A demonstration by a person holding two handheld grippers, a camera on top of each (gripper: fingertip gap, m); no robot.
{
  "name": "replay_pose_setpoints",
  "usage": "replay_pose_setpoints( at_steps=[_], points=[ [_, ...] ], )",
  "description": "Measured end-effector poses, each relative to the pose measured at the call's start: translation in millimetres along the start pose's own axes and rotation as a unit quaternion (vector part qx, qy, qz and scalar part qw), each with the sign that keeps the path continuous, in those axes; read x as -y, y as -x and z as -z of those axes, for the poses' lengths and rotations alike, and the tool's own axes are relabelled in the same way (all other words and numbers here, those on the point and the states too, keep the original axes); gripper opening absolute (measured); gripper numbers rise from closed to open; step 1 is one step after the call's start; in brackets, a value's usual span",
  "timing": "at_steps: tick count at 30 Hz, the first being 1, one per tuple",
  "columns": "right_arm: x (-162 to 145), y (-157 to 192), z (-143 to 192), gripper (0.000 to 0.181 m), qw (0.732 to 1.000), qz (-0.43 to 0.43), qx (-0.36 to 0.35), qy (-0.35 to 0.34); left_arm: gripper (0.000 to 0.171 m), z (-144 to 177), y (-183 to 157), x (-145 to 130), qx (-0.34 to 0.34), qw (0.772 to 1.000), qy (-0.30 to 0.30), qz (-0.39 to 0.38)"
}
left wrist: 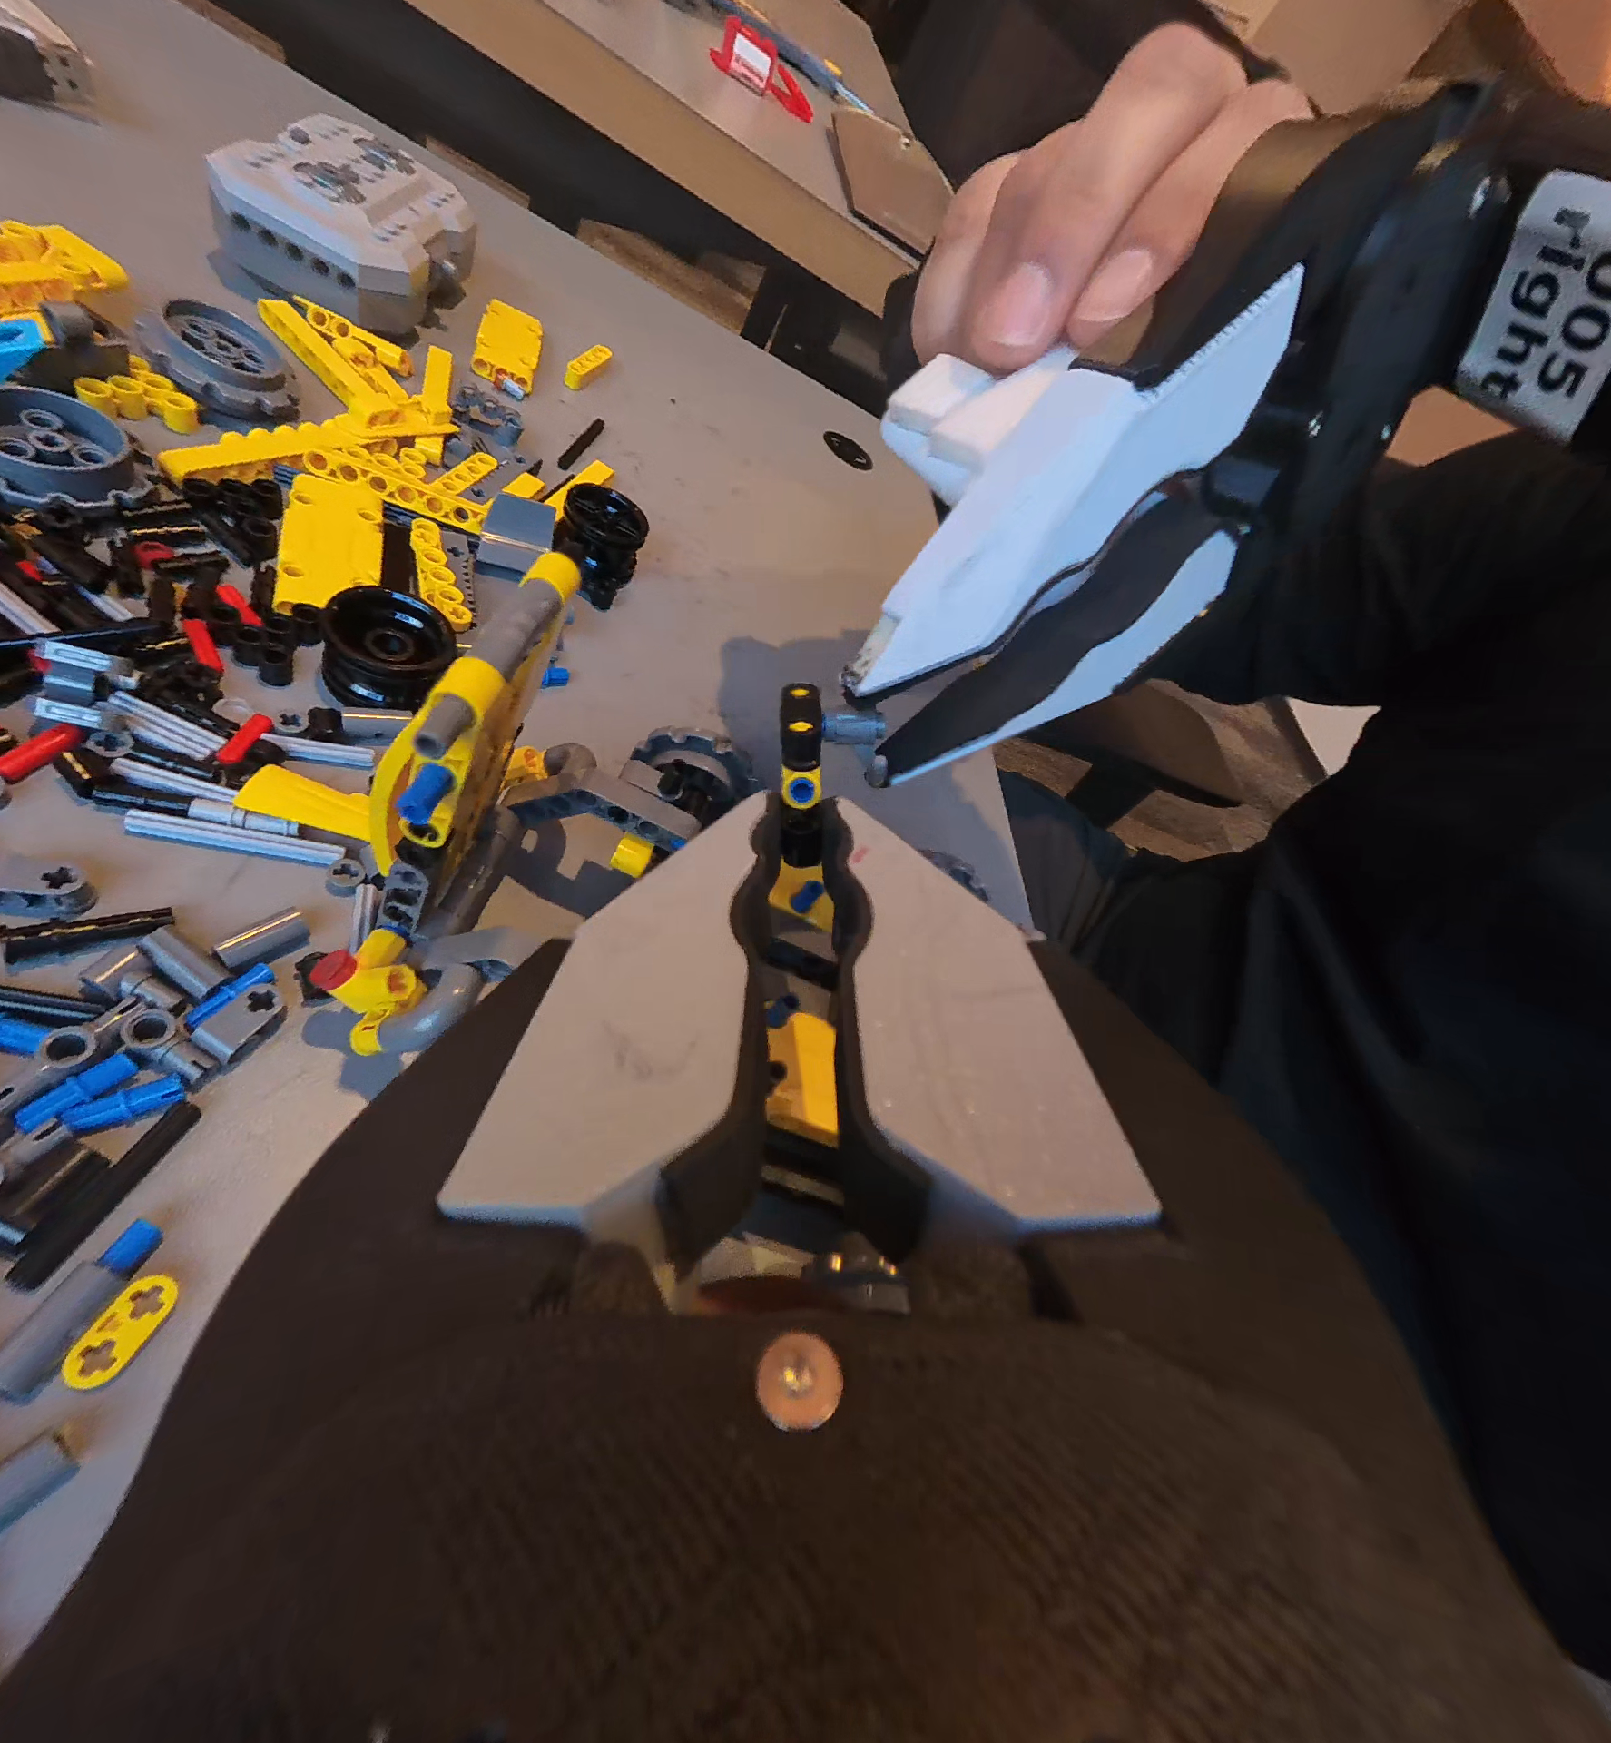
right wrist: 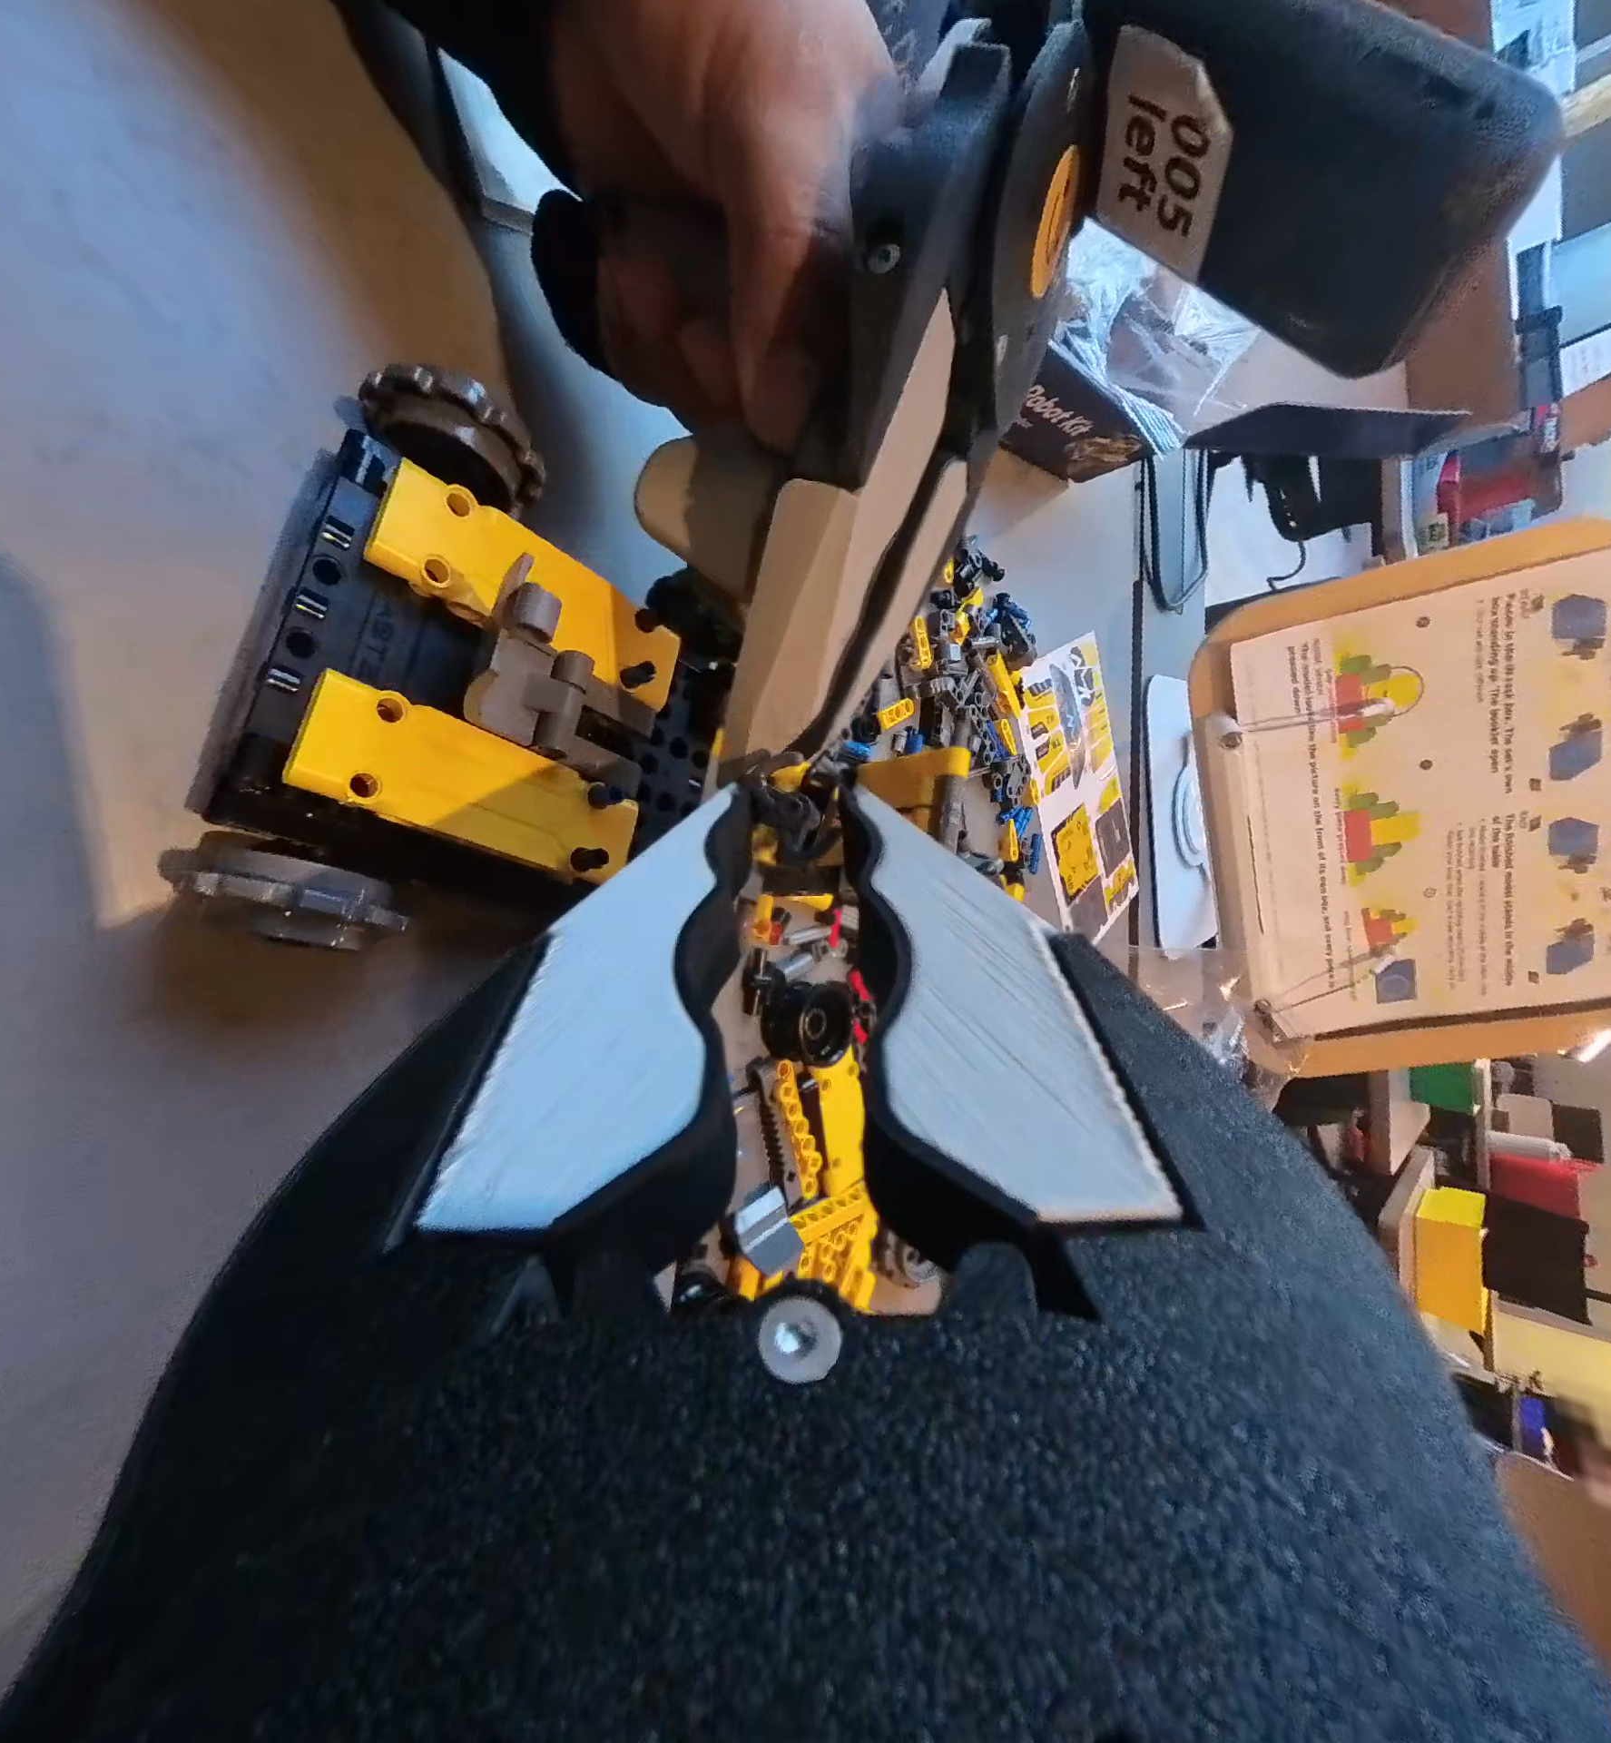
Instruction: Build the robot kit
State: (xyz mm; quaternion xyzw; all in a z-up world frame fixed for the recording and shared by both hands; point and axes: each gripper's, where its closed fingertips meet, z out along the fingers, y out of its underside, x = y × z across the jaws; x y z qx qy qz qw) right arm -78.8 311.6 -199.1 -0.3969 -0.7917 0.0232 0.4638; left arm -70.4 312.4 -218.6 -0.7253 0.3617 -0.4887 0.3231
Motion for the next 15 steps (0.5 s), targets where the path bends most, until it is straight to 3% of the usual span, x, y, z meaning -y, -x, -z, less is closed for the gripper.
replay_pose_setpoints(
  at_steps=[8,15],
  points=[
    [4,-12,1,0.019,0.997,0.018,-0.079,-0.007,0.004,8,-1,10,-0.016,0.999,-0.032,0.022],
    [-2,-10,1,0.015,0.997,0.044,-0.063,0.014,0.004,2,-1,6,-0.010,0.999,-0.023,0.020]
  ],
)
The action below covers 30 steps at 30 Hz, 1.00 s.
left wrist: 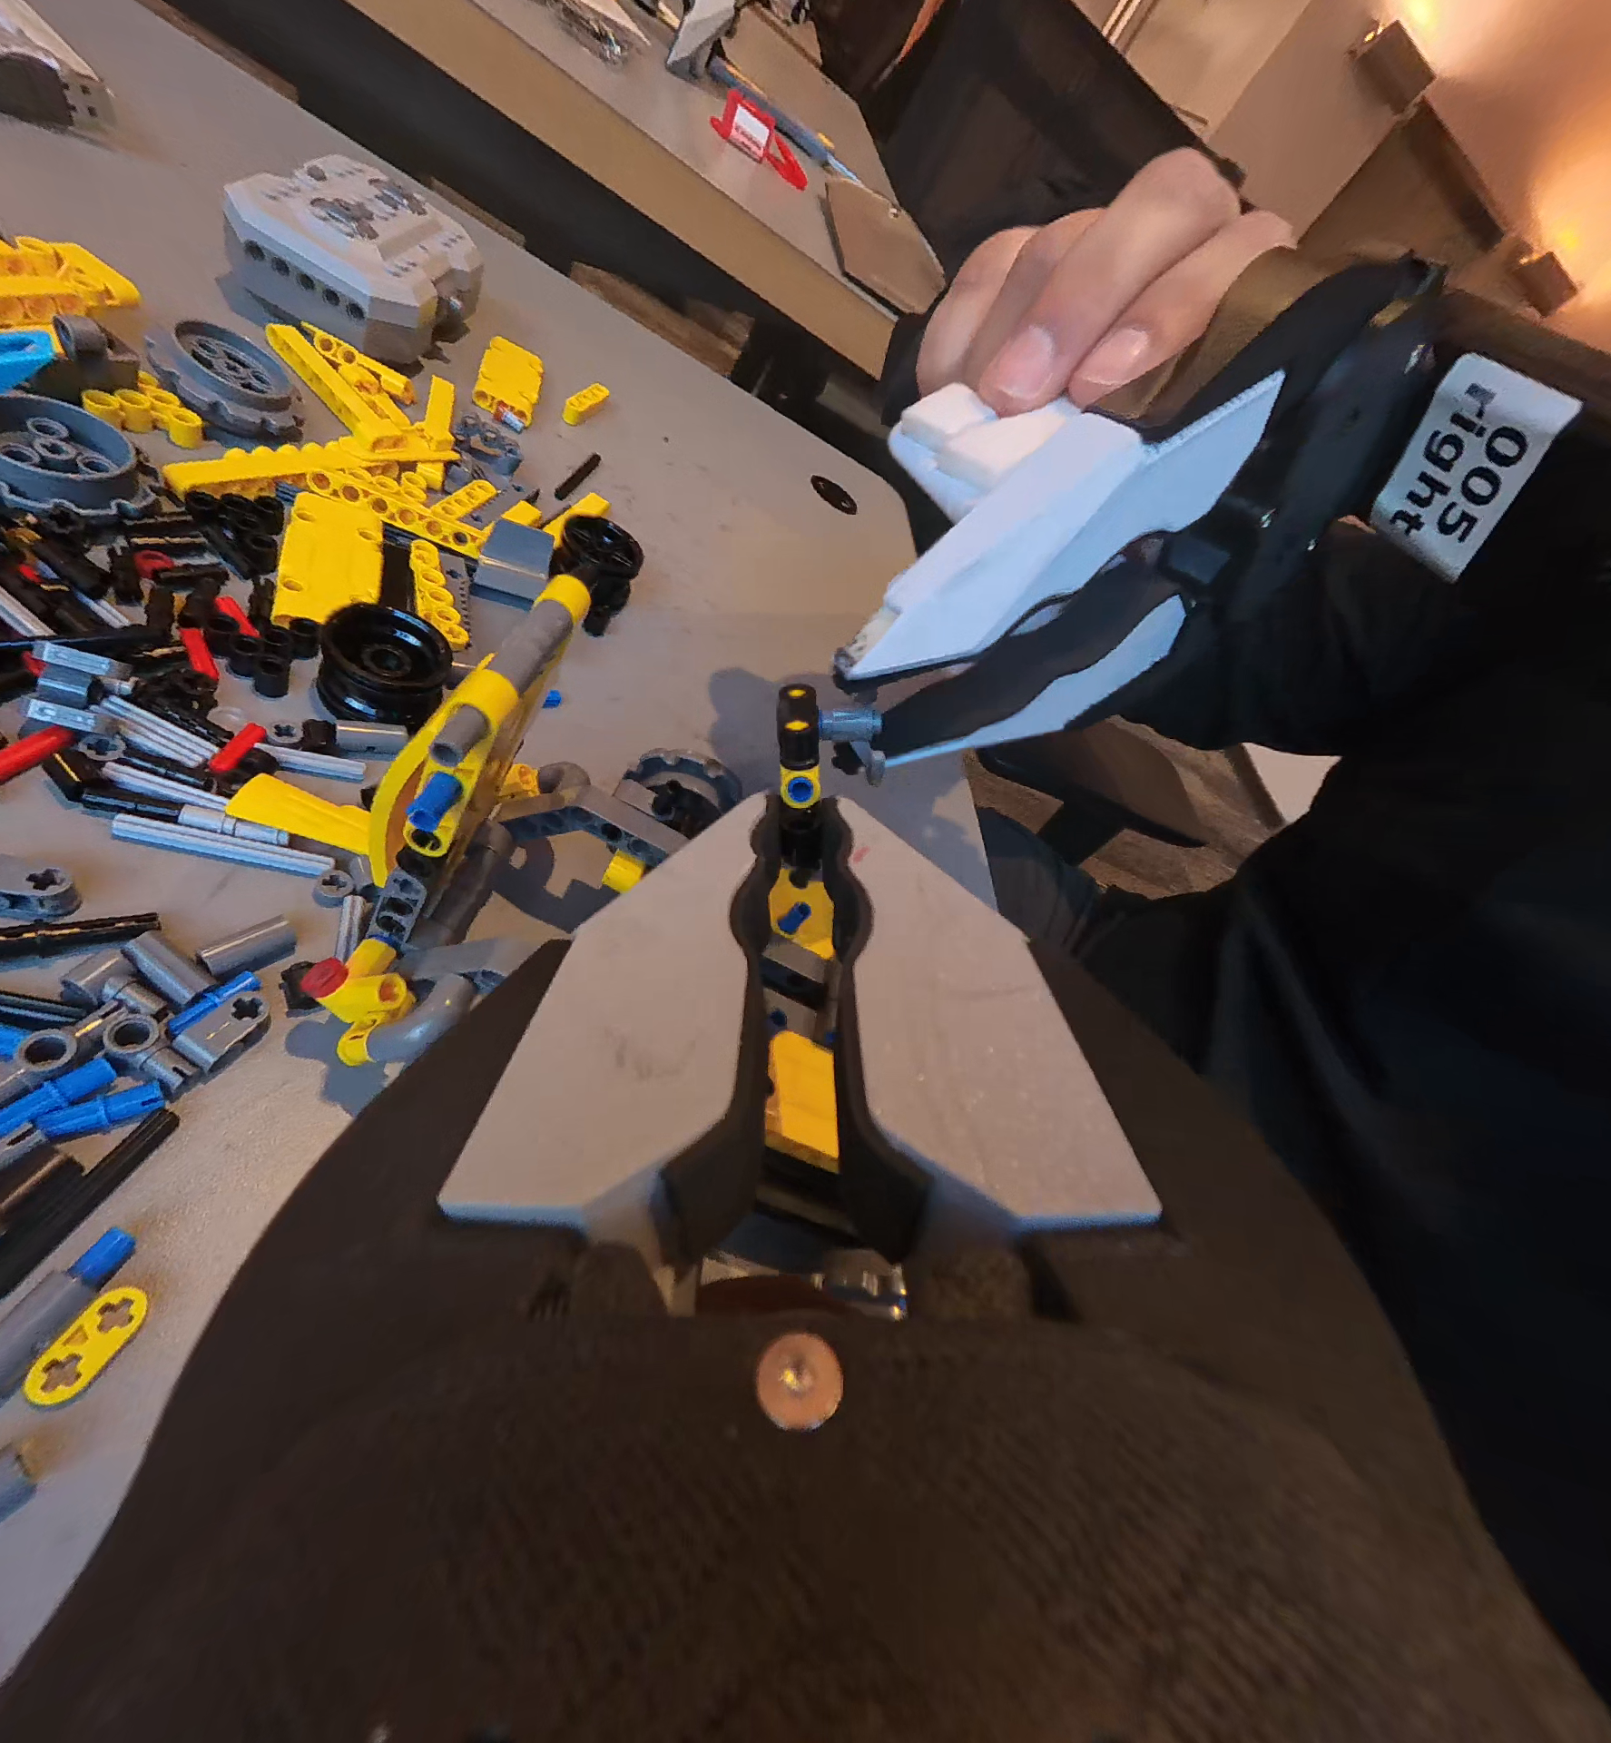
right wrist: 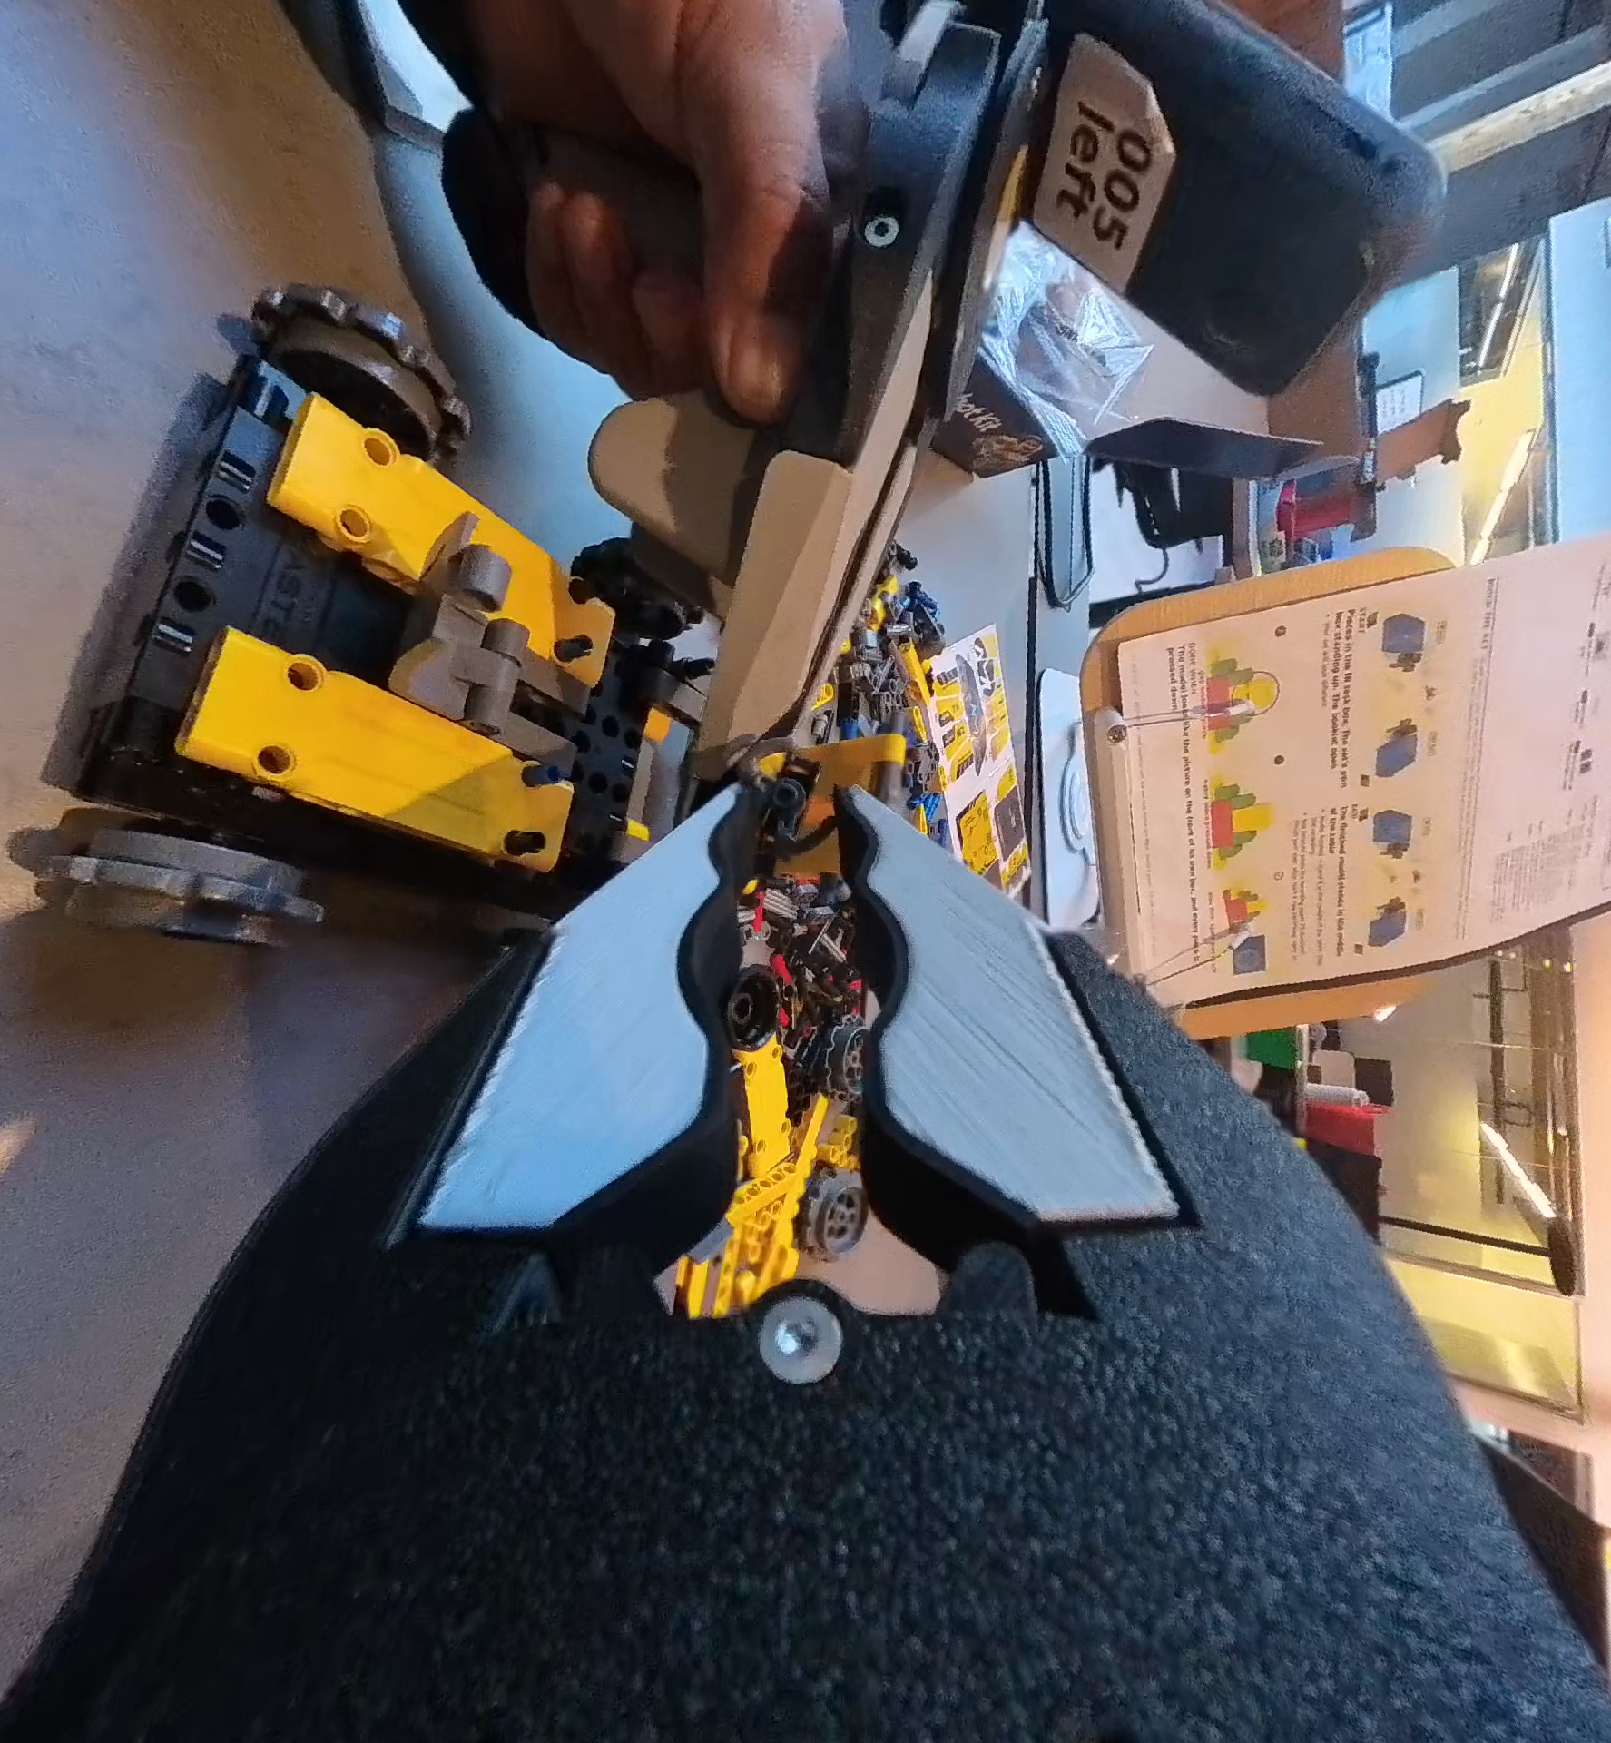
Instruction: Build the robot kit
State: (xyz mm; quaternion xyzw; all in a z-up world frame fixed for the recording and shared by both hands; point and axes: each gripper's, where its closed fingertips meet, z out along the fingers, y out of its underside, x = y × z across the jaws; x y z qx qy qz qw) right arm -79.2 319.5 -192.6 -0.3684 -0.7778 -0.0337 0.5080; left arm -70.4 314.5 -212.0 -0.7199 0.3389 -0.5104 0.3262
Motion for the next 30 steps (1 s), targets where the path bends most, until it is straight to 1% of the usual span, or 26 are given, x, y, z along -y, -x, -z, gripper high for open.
replay_pose_setpoints(
  at_steps=[2,5,9,11,14,17,19,21,22,24,26,28,30],
  points=[
    [1,-6,-1,0.015,0.999,-0.033,-0.012,-0.011,0.004,3,0,5,0.005,1.000,-0.013,-0.007],
    [3,-15,-3,0.015,0.991,-0.121,-0.048,-0.034,0.004,9,2,13,0.016,0.999,-0.035,-0.013],
    [1,-24,-7,0.014,0.960,-0.255,-0.096,-0.066,0.004,13,7,21,0.036,0.997,-0.061,-0.022],
    [0,-26,-8,0.014,0.950,-0.280,-0.114,-0.073,0.004,14,8,23,0.045,0.996,-0.067,-0.028],
    [1,-26,-9,0.015,0.950,-0.277,-0.125,-0.072,0.004,14,9,23,0.043,0.997,-0.067,-0.023],
    [1,-23,-4,0.018,0.948,-0.290,-0.108,-0.079,0.004,14,11,23,0.054,0.996,-0.065,-0.035],
    [3,-21,4,0.019,0.941,-0.313,-0.081,-0.104,0.004,16,10,21,0.048,0.996,-0.061,-0.040],
    [-1,-20,12,0.020,0.928,-0.347,-0.056,-0.122,0.004,17,5,23,0.030,0.996,-0.067,-0.042],
    [-4,-18,13,0.023,0.921,-0.365,-0.038,-0.128,0.004,18,2,23,0.020,0.997,-0.066,-0.045],
    [-8,-10,13,0.035,0.903,-0.406,0.010,-0.143,0.004,18,-2,22,0.013,0.996,-0.061,-0.059],
    [-3,0,16,0.032,0.879,-0.439,0.064,-0.175,0.004,16,-7,19,0.005,0.996,-0.046,-0.081],
    [-1,5,17,0.031,0.864,-0.459,0.081,-0.189,0.004,11,-10,16,0.007,0.994,-0.036,-0.107],
    [-2,10,16,0.031,0.864,-0.461,0.081,-0.184,0.004,5,-9,14,0.013,0.993,-0.032,-0.115]
  ],
)
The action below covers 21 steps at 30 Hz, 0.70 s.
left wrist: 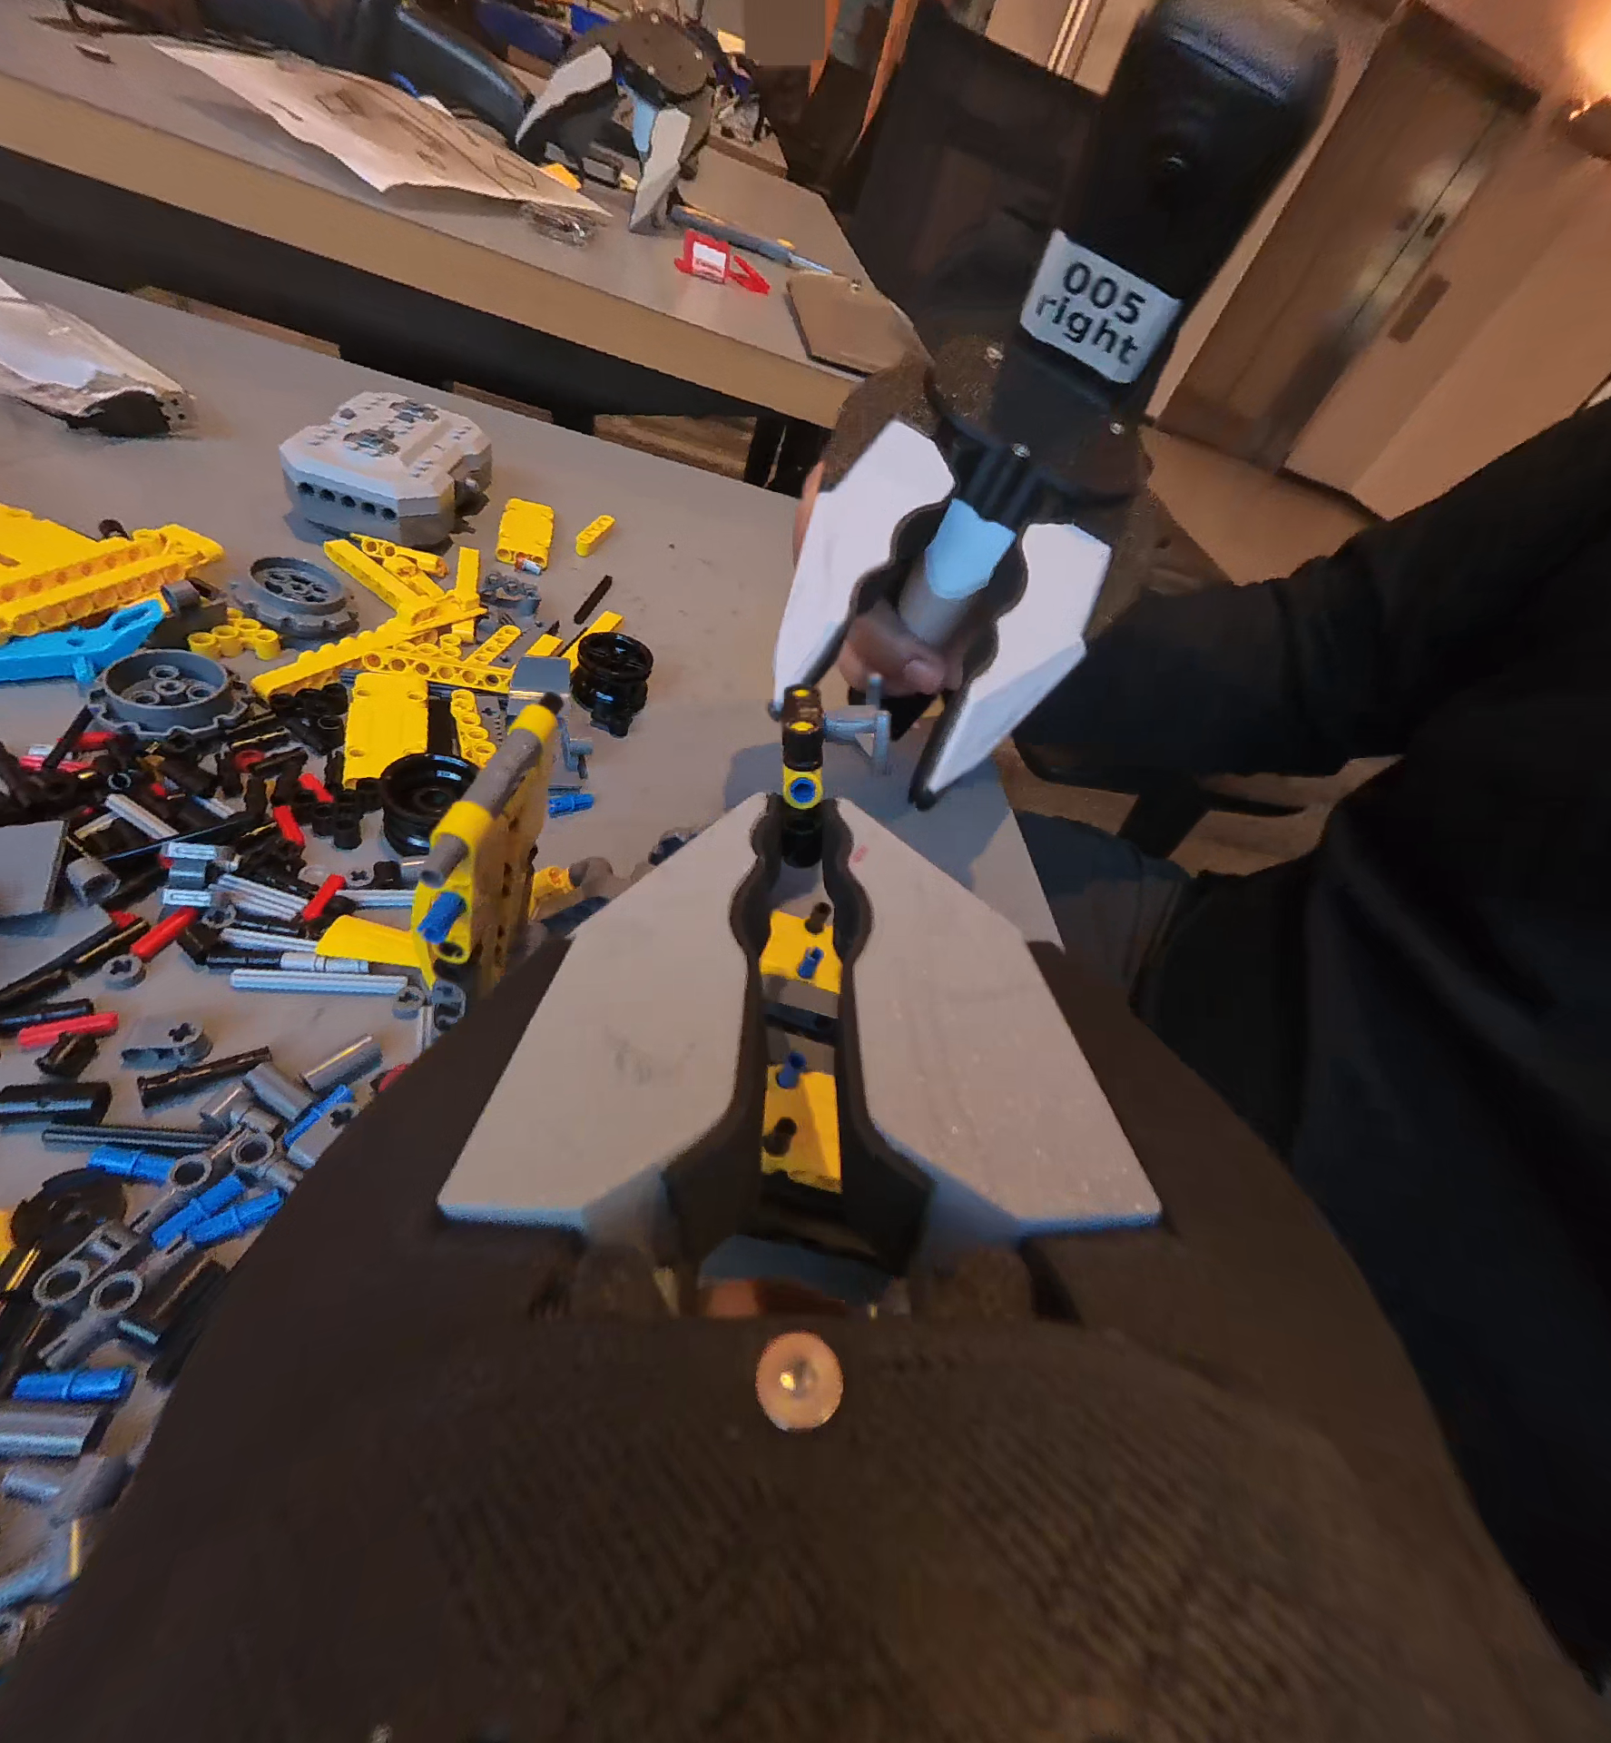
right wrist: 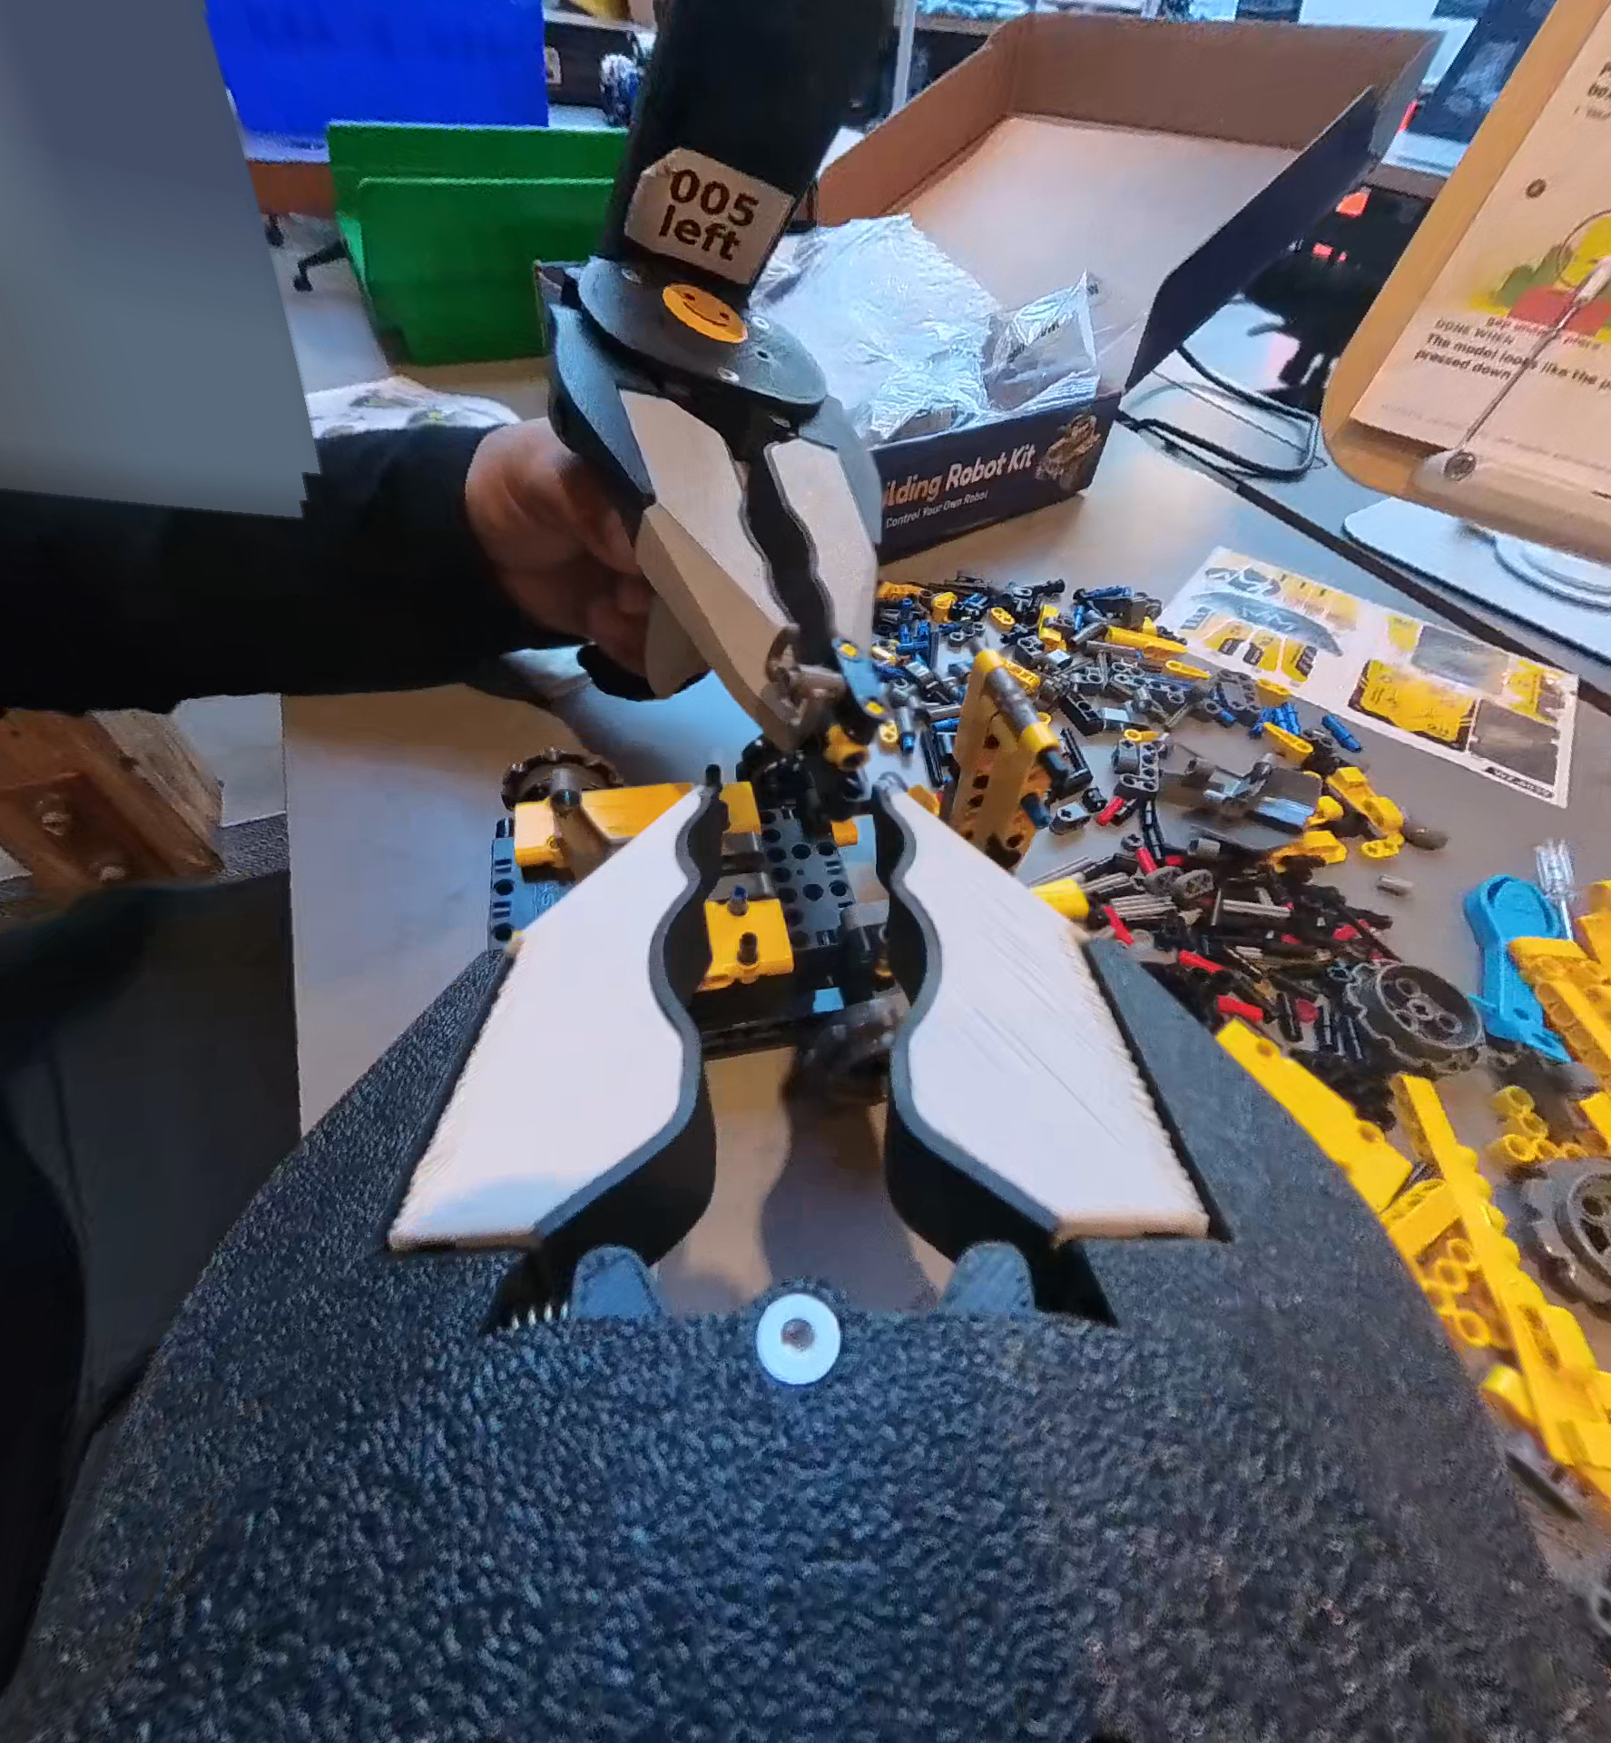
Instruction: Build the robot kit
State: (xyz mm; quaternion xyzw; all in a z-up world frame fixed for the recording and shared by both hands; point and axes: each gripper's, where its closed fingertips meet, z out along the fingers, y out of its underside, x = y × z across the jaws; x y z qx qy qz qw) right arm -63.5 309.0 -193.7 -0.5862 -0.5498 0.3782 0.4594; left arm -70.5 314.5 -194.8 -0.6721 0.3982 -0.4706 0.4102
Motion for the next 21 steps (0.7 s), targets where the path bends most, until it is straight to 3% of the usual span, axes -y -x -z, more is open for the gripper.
replay_pose_setpoints(
  at_steps=[4,11,21],
  points=[
    [-6,-1,0,0.035,1.000,0.009,-0.017,0.012,0.004,-2,5,9,0.016,0.999,-0.030,0.004],
    [-3,-32,6,0.031,0.998,-0.012,-0.062,-0.012,0.004,10,3,26,-0.011,0.995,-0.092,0.045],
    [23,-50,-6,0.034,0.998,-0.016,-0.046,-0.051,0.004,11,8,26,-0.002,0.994,-0.091,0.058]
  ],
)
